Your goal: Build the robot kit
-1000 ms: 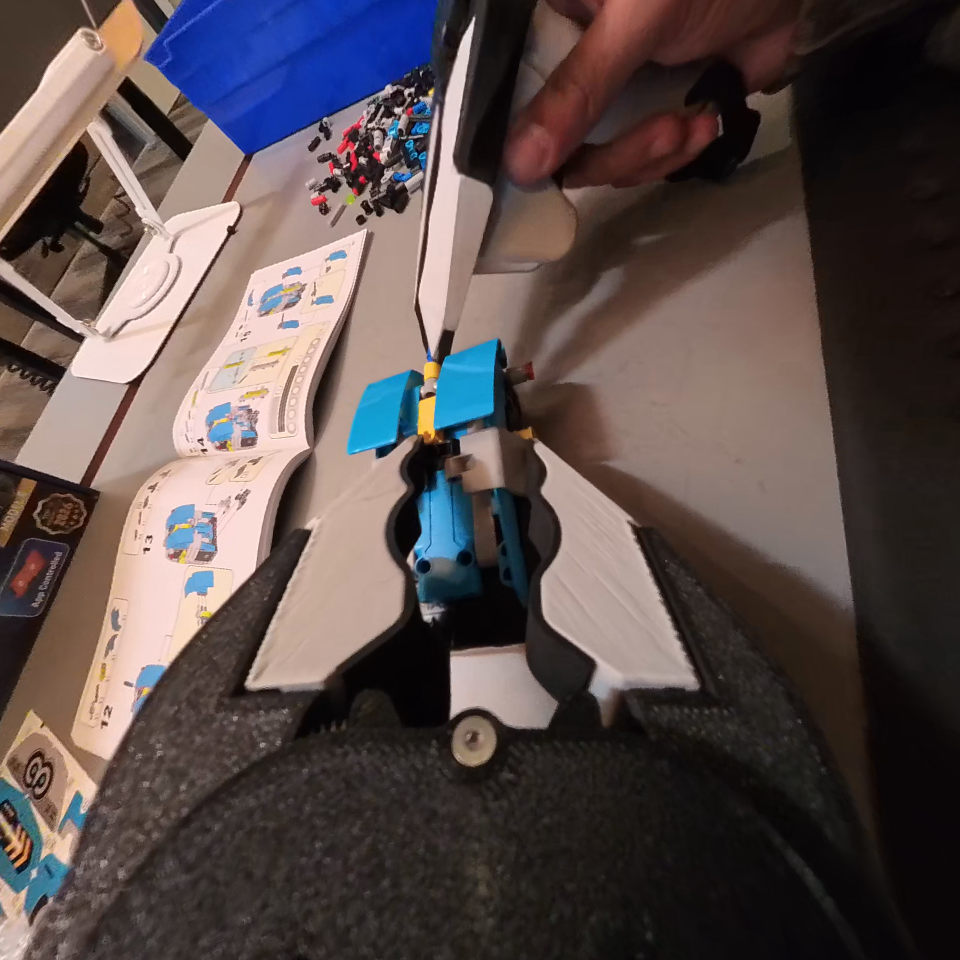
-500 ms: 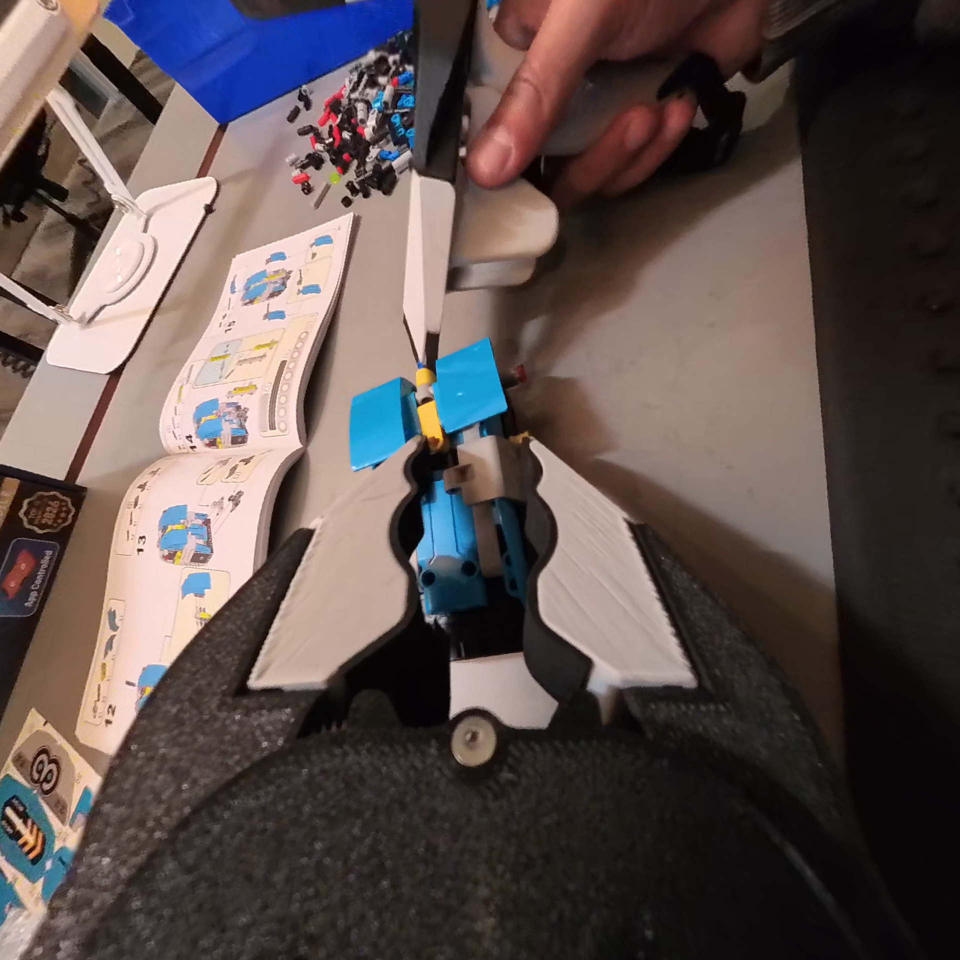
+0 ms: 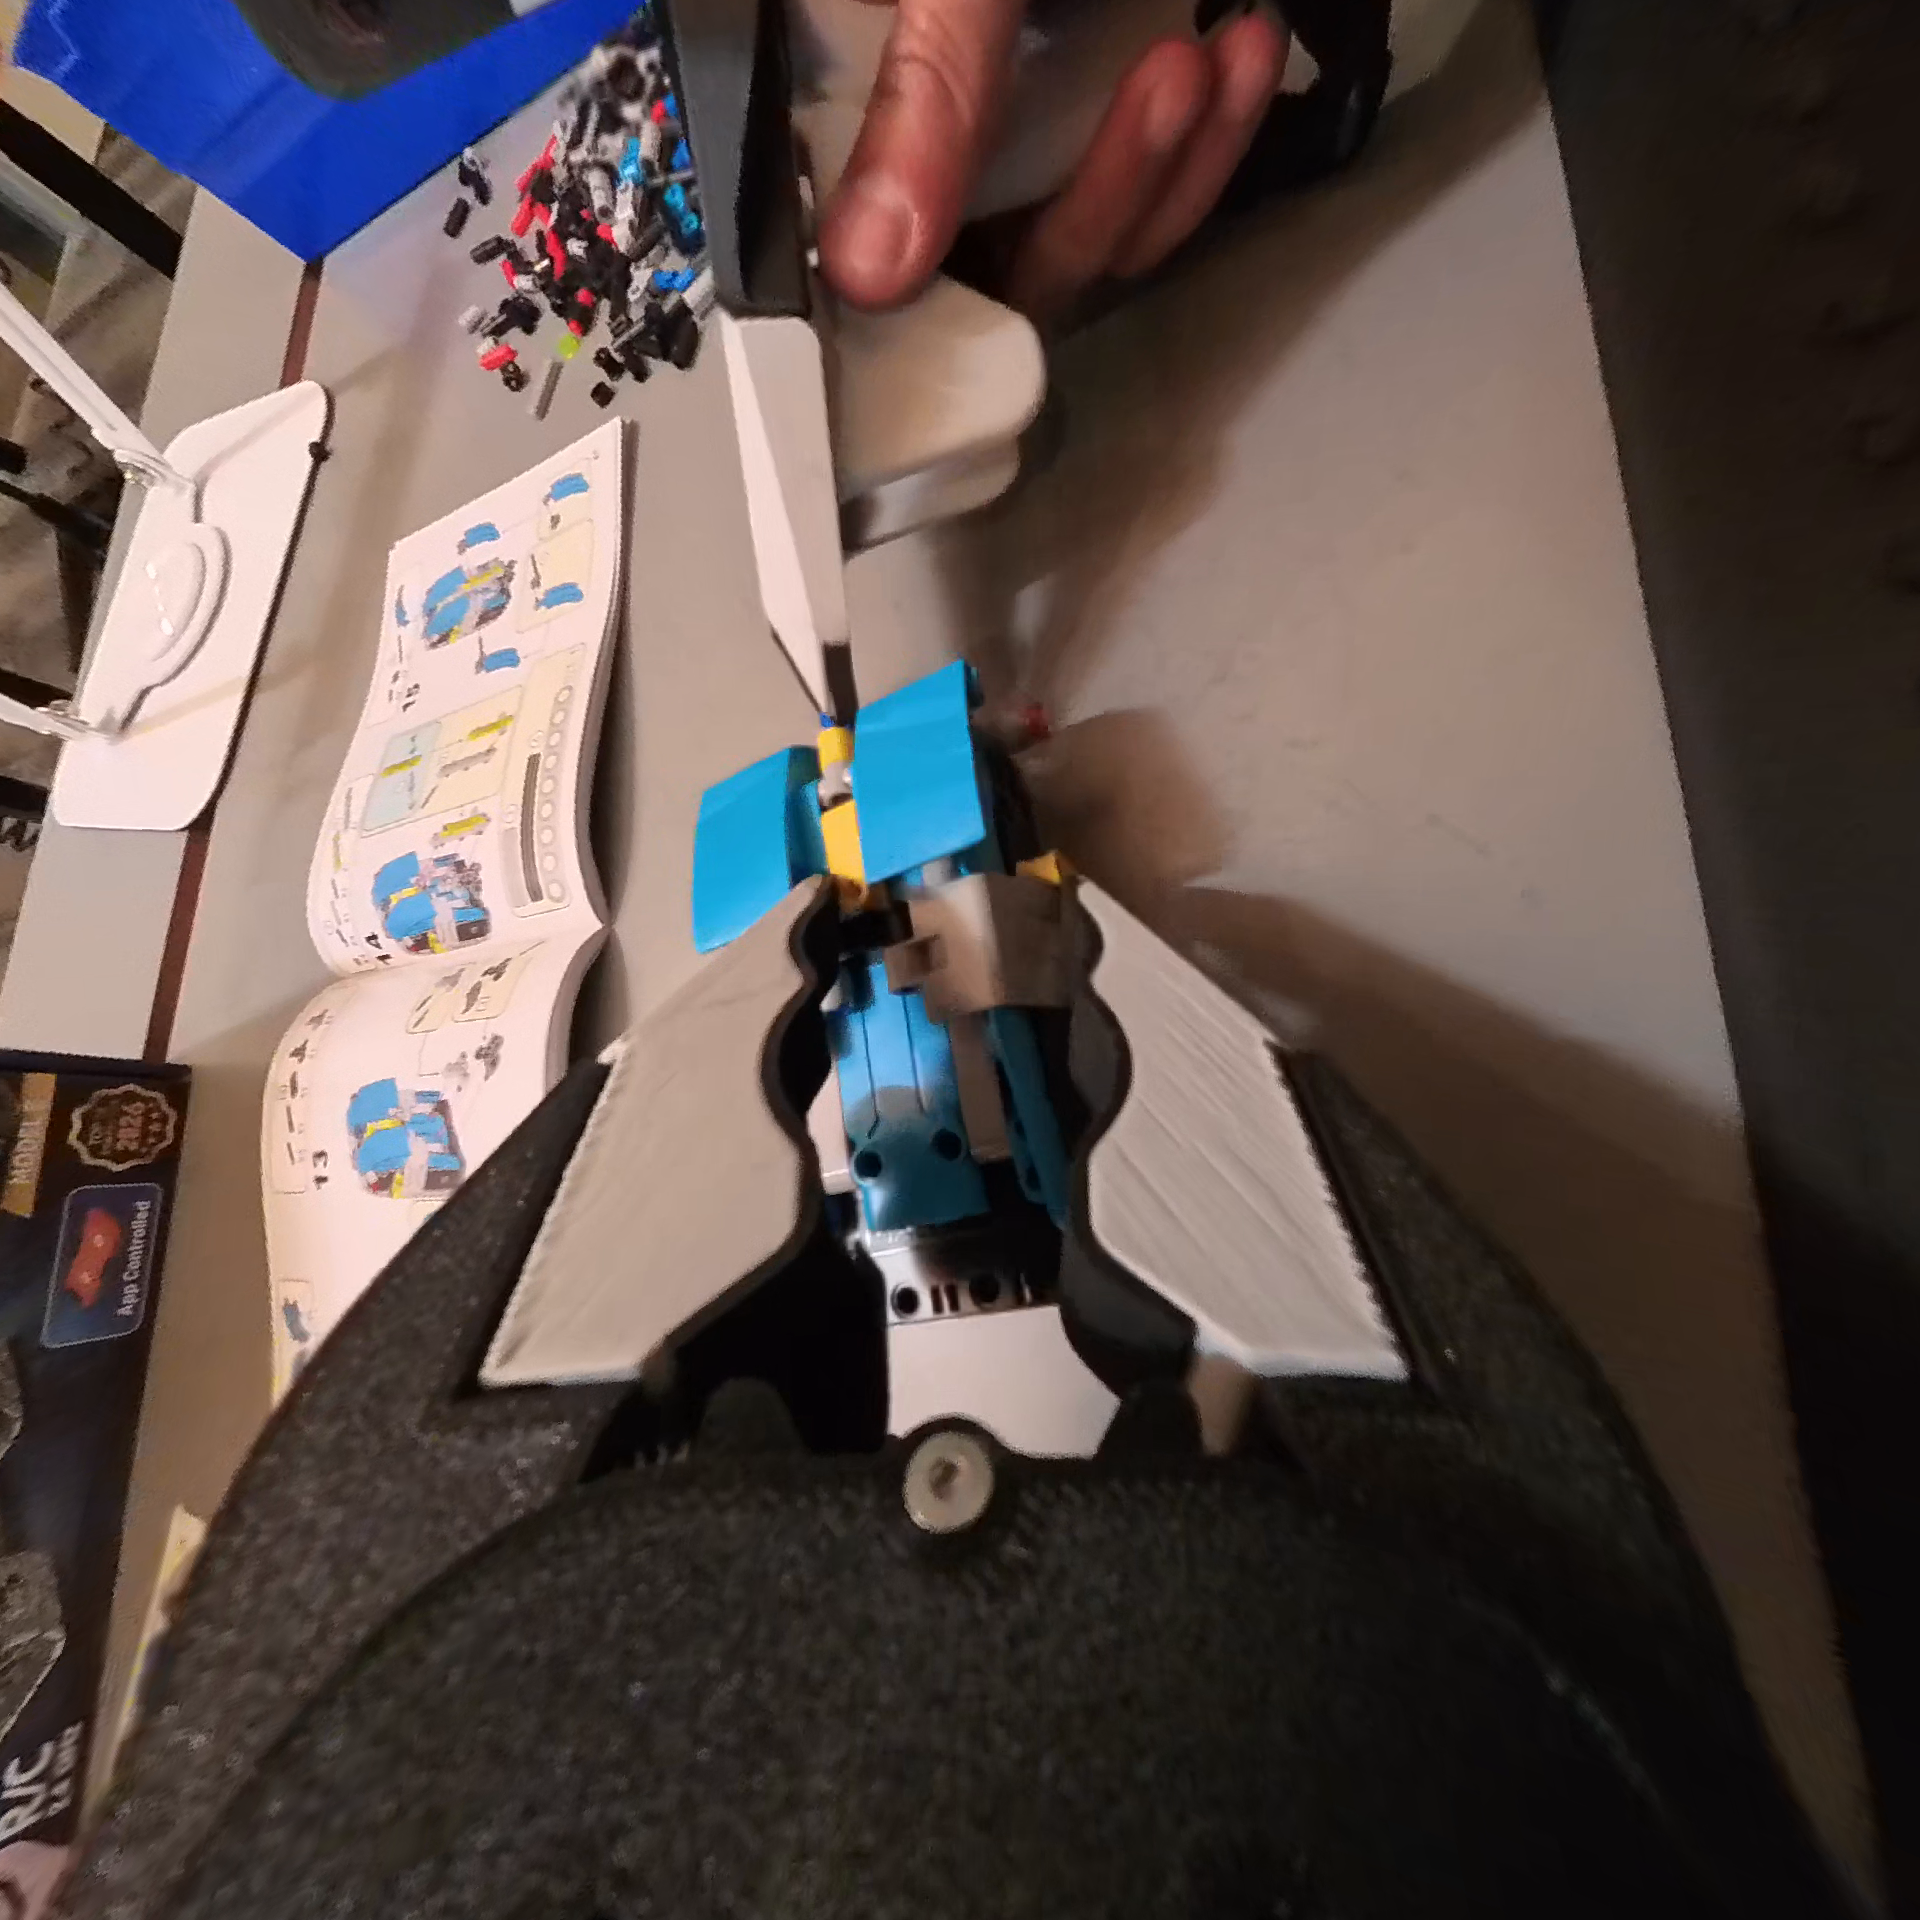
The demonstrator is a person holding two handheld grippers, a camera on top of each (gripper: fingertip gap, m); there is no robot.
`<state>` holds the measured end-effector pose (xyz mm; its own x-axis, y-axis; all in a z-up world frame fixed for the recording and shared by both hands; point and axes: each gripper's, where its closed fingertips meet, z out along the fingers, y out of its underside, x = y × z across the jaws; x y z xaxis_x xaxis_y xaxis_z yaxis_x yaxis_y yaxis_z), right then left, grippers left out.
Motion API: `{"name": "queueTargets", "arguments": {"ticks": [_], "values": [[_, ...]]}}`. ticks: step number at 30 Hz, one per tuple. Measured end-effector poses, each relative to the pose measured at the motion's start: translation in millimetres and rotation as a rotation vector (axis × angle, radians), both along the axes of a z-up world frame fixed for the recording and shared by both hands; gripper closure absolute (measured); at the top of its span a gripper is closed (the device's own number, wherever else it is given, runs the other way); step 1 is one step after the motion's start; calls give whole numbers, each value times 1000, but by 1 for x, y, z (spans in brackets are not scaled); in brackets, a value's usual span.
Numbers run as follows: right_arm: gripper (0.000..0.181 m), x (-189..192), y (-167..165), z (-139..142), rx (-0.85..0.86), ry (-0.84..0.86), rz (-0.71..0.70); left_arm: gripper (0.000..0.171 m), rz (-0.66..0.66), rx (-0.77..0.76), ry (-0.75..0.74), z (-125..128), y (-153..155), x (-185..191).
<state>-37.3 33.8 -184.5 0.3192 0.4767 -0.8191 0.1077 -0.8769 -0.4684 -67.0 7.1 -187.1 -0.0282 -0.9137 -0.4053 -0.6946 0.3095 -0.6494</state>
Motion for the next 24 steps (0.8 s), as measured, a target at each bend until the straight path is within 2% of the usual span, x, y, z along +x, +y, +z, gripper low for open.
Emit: {"name": "queueTargets", "arguments": {"ticks": [3, 12, 17, 19, 22, 24], "values": [[176, 0, 0, 0, -72, 40, 18, 129, -8, -11, 21, 0, 0, 1], [176, -2, 2, -1, -39, 16, -24, 126, 22, 118, 64, -4, 0, 2], [173, 3, 4, 4, 46, 17, -66, 125, 58, 127, 12, -4, 0, 2], [179, 6, 5, 15, 107, 36, -88, 126, 67, 109, 5, -4, 0, 2], [178, 8, 4, 2, 153, -58, -83, 126, 63, 104, 1, -4, 0, 2], [173, 6, 3, 2, 133, -40, -78, 126, 59, 106, -9, -4, 0, 2]]}}
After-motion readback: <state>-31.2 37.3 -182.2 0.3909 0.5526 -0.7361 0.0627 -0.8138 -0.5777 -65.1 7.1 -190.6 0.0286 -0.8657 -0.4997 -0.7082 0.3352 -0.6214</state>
